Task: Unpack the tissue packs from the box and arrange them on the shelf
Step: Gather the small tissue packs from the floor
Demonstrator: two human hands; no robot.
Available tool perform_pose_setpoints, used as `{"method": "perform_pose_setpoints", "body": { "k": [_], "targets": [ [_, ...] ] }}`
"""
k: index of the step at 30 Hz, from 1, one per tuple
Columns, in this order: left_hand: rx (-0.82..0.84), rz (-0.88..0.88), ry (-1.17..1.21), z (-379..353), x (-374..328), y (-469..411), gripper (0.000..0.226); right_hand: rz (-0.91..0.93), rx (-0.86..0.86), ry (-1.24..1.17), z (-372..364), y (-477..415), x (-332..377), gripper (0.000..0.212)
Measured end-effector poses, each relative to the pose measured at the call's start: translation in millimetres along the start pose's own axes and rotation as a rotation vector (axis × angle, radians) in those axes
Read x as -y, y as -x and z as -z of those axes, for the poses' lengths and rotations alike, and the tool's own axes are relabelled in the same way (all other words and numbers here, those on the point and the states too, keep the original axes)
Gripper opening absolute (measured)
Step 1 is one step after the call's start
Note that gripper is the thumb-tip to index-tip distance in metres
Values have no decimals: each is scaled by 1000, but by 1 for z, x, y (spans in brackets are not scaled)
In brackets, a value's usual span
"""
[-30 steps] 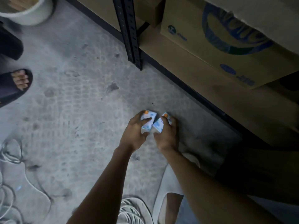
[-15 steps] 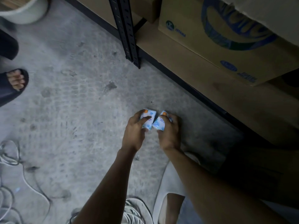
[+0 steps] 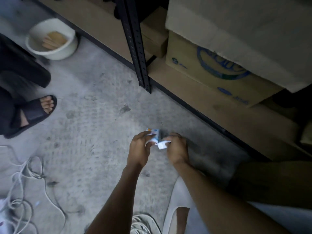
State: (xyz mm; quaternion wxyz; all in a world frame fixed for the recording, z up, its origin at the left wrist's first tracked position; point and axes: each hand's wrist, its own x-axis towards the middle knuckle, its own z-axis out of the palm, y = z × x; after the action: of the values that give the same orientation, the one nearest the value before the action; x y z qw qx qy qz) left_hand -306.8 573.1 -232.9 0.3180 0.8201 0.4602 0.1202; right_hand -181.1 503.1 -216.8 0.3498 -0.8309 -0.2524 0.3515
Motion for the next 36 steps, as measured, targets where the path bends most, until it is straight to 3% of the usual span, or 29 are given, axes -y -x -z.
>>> {"method": "perform_pose_setpoints", "body": {
  "k": [2,8,16,28,36],
  "targets": [
    [-49,3,31,18,-12,4,23,6,57,81,10,9,13,25],
    [-150,-52,81,73,-49,19,23,90,79,-4,59,43,55,27],
    [-267,-164,113,143,-139,37,26,422,-62,62,146,104,135,31],
    [-499,-470,222,248,-293,78,27,820,-529,13,263,205,210,21],
    [-556,-680,301,266,-389,85,28,985,-820,-4,362,242,228,19]
  ]
}}
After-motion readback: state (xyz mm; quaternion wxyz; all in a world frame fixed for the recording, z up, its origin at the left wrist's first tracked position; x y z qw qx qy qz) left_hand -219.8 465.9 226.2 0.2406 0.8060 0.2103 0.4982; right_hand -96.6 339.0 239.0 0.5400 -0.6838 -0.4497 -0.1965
